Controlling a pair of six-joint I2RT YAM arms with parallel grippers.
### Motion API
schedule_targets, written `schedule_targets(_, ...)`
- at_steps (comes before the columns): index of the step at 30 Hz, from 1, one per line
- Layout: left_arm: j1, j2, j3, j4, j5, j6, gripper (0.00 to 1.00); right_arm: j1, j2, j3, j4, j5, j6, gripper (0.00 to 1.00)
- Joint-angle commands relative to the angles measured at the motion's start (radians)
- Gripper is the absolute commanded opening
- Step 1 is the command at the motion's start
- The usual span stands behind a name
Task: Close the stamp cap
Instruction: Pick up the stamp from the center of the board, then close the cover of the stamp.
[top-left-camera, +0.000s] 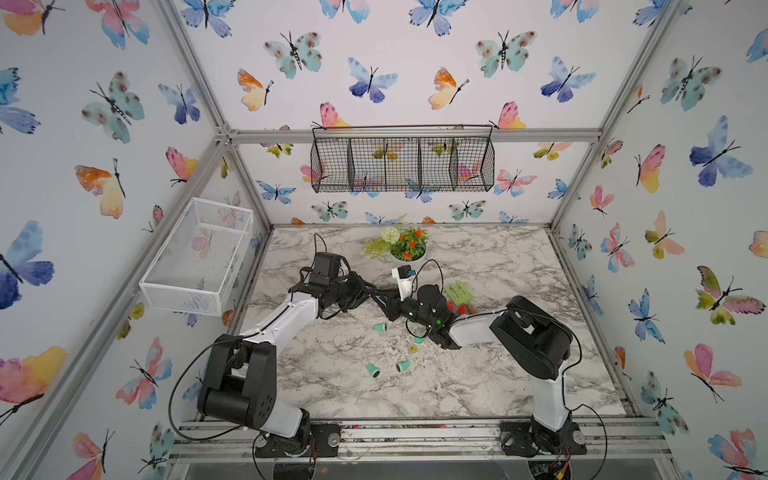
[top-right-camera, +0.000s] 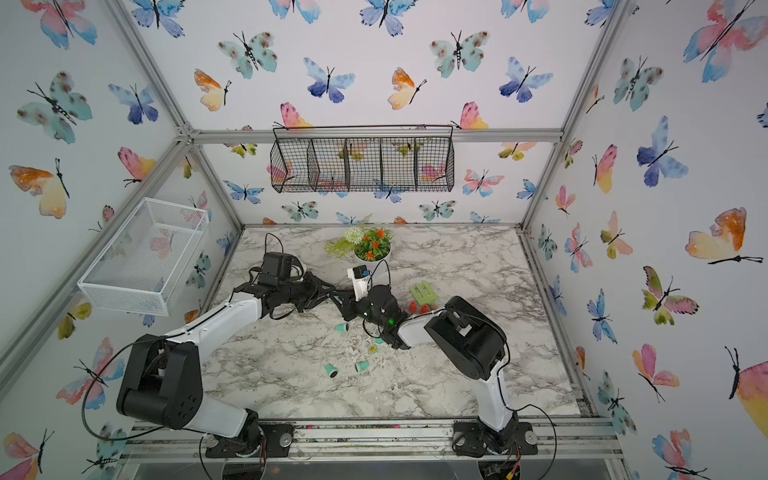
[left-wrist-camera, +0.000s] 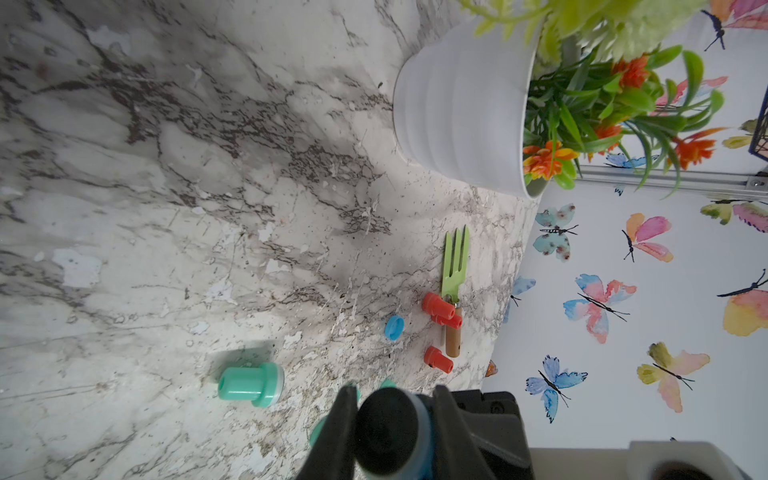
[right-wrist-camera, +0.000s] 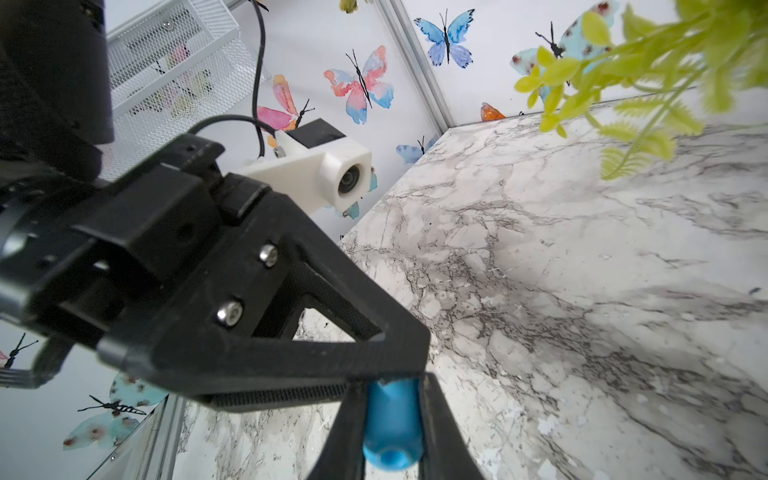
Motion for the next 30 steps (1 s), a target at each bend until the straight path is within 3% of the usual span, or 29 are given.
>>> schedule_targets(1,-0.016,-0.028,0.009,-0.009,0.032,0.003,0.29,0.009,0.006,0.006,0.016,0.007,-0.001,0.07)
schedule_targets(7,-0.012,-0.042,0.058,-0.068,-0.022,0.062,0.55,0.008,-0.067,-0.010,-0.100,0.024,-0.026,0.02)
schedule_targets(10,-0.004,-0.050,0.101,-0.118,-0.081,0.120,0.59,0.006,-0.145,0.006,-0.307,0.056,-0.071,0.02)
schedule_targets(16,0.030,-0.064,0.180,-0.197,-0.125,0.317,0.61,-0.045,-0.249,0.118,-0.884,0.118,-0.097,0.02)
schedule_targets(23,0.135,-0.079,0.178,-0.221,-0.083,0.570,0.59,-0.107,-0.211,0.310,-1.414,0.215,-0.160,0.02)
schedule_targets(30,0.203,-0.092,0.102,-0.217,-0.199,0.729,0.58,-0.153,-0.146,0.367,-1.559,0.297,-0.183,0.03)
